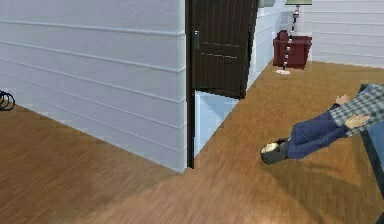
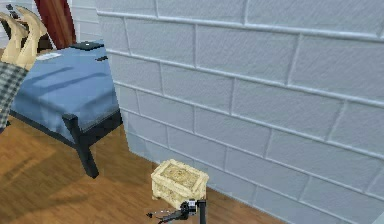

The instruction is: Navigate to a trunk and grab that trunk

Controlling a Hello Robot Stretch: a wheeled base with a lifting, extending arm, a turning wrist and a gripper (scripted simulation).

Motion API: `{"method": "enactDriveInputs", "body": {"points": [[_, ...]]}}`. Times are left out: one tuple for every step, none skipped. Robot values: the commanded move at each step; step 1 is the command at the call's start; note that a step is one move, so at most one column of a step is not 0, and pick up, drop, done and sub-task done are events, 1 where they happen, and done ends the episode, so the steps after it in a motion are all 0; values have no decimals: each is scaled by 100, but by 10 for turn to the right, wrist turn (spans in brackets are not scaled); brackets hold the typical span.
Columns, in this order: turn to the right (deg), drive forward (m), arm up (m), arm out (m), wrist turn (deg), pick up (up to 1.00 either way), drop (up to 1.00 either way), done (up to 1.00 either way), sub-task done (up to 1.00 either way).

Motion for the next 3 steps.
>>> {"method": "enactDriveInputs", "body": {"points": [[0,0,0,0,450,0,0,0,0],[0,0,0,0,450,0,0,0,0],[0,0,0,0,90,0,0,0,0]]}}
